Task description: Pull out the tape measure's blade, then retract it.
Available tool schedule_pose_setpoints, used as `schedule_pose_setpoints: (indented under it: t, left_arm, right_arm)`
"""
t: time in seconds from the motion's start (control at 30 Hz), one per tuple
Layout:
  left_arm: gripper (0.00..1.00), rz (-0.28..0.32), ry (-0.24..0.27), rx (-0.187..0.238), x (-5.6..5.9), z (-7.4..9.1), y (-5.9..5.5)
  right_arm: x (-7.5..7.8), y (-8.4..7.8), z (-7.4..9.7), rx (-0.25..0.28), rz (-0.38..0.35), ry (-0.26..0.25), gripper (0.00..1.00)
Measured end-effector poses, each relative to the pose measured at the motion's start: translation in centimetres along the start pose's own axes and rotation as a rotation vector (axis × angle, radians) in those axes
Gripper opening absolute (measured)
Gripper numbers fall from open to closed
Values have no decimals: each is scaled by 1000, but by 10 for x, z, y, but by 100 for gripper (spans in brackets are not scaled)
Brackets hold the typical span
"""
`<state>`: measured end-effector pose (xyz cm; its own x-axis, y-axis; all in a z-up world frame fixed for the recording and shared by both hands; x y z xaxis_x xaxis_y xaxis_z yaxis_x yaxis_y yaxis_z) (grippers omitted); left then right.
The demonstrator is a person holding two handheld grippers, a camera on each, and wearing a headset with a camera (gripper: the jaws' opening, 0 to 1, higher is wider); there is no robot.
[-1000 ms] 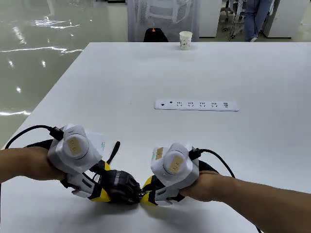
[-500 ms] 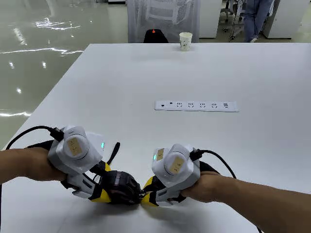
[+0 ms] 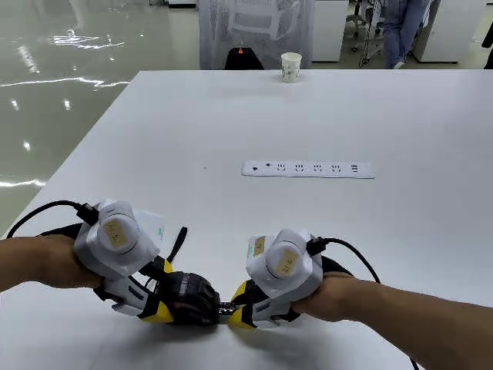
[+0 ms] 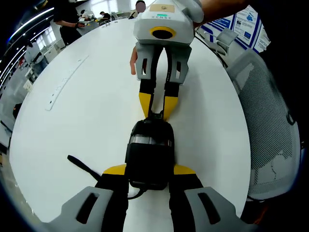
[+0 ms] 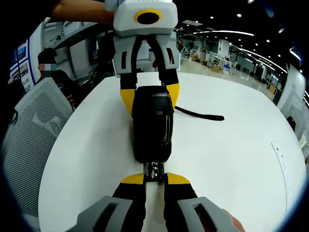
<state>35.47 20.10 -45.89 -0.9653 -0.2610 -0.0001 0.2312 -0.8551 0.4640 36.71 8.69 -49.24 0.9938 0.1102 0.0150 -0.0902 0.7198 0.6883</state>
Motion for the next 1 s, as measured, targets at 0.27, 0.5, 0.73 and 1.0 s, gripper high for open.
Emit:
schedule_pose_setpoints:
  t: [0.27, 0.5, 0.73, 1.0]
  left_arm:
    - [26, 1, 0, 2, 3, 1, 3]
    - [26, 0, -3, 0, 5, 2, 4]
    - [26, -2, -4, -1, 5, 2, 5]
    - [26, -1, -6, -2, 7, 3, 7]
  right_arm:
    - [1, -7, 7, -7, 0, -2, 10]
    - [1, -12, 12, -10, -3, -2, 10]
    - [1, -19, 19, -15, -5, -1, 10]
    - [2, -25, 26, -19, -8, -6, 10]
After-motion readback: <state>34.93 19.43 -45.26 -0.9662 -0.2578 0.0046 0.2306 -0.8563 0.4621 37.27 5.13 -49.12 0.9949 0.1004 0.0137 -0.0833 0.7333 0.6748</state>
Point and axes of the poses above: the centre of the closed fingertips' face, and the gripper's own axes: z roughly backward along the fingers, x roughly to its right, y roughly out of its top, the point moved 4 cm from there along z, roughly backward along the fingers, and after that the axes turned 2 degrees about -y, right-handed, at the moved point
